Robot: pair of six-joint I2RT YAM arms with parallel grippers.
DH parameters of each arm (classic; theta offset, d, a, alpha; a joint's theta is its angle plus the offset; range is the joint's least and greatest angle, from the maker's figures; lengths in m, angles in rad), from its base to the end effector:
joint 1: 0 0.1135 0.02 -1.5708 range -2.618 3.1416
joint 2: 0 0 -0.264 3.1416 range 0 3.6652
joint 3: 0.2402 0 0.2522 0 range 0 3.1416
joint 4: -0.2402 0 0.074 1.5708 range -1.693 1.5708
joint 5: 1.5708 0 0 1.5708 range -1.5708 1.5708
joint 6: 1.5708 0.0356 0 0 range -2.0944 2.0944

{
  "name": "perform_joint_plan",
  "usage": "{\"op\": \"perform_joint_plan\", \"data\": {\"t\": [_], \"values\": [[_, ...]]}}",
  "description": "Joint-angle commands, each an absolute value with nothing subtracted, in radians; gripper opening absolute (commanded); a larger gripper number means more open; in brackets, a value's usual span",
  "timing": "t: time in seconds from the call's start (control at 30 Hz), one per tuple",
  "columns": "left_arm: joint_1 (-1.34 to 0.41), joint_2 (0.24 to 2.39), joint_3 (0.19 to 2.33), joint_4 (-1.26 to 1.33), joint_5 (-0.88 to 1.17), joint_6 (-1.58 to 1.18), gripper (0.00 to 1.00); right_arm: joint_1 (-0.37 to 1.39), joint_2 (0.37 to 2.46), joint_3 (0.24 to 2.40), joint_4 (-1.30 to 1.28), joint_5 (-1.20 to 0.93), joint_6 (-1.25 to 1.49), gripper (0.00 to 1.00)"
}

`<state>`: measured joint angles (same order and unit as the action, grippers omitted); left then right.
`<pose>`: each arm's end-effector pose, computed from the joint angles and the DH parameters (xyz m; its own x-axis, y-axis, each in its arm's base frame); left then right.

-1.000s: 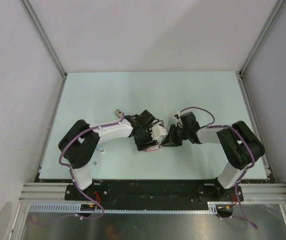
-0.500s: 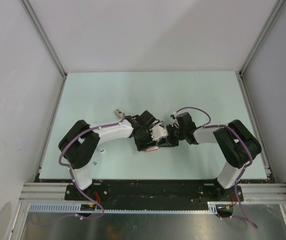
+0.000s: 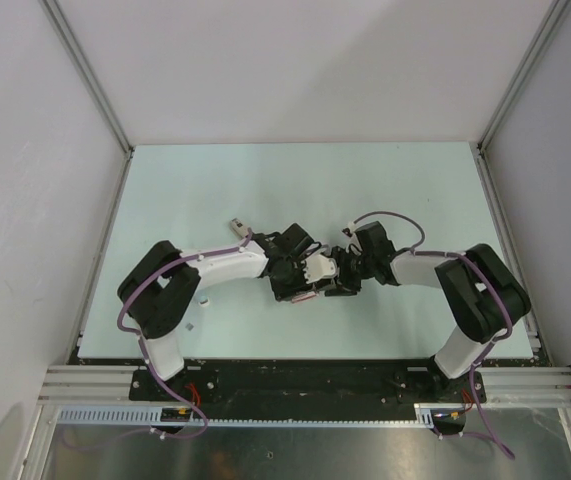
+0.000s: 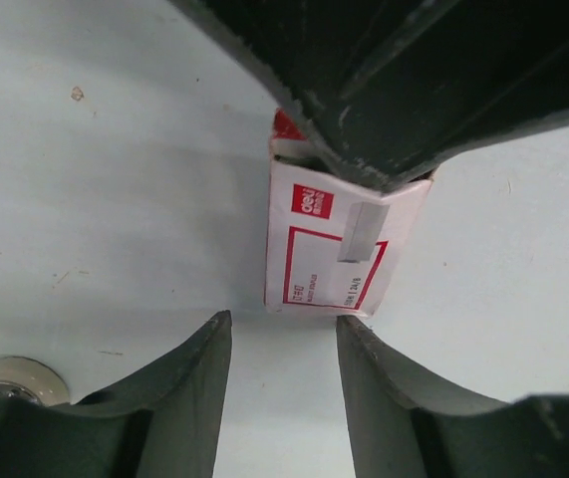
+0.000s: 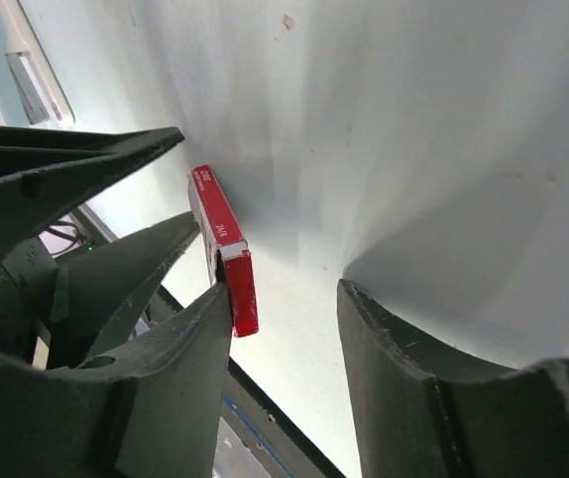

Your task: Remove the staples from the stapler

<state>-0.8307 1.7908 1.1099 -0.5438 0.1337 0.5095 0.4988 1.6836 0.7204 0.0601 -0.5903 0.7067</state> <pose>0.2277 -0.2563 0.1608 -0.1820 0.9161 -0.3573 0.9749 0.2155 0.0560 0.2566 0.1623 0.1276 -0.9790 0.0810 -0.1871 -0.0846 0.6734 0.7345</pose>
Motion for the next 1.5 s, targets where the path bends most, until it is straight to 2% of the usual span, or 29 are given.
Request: {"op": "perform_joint_plan", "data": {"t": [0.0, 0.37, 0.5, 0.6, 0.67, 0.77, 1.0, 1.13, 1.47], "values": [[-0.837, 1.784, 1.105, -0.501, 0.108, 0.541, 0.5, 0.477, 1.654, 0.714, -0.153, -0.486, 0.608, 0.53], [-0.814, 1.667, 1.129, -0.518, 0.12, 0.547, 0.54, 0.481, 1.609, 0.709, -0.307, -0.42, 0.545, 0.53], [-0.823, 1.624, 1.141, -0.541, 0.243, 0.492, 0.73, 0.49, 1.585, 0.705, -0.339, -0.406, 0.548, 0.53], [-0.861, 1.633, 1.141, -0.542, 0.31, 0.48, 0.84, 0.5, 1.589, 0.704, -0.34, -0.404, 0.56, 0.53], [-0.89, 1.659, 1.142, -0.542, 0.325, 0.488, 0.89, 0.508, 1.593, 0.702, -0.335, -0.404, 0.569, 0.53], [-0.913, 1.726, 1.162, -0.538, 0.308, 0.497, 0.92, 0.518, 1.594, 0.697, -0.327, -0.403, 0.582, 0.53], [-0.919, 1.867, 1.224, -0.52, 0.208, 0.531, 0.94, 0.521, 1.562, 0.679, -0.342, -0.403, 0.589, 0.54], [-0.909, 1.919, 1.252, -0.509, 0.139, 0.53, 0.91, 0.52, 1.544, 0.673, -0.352, -0.409, 0.59, 0.54], [-0.837, 1.878, 1.244, -0.501, 0.123, 0.495, 0.83, 0.497, 1.466, 0.651, -0.406, -0.409, 0.576, 0.56]]}}
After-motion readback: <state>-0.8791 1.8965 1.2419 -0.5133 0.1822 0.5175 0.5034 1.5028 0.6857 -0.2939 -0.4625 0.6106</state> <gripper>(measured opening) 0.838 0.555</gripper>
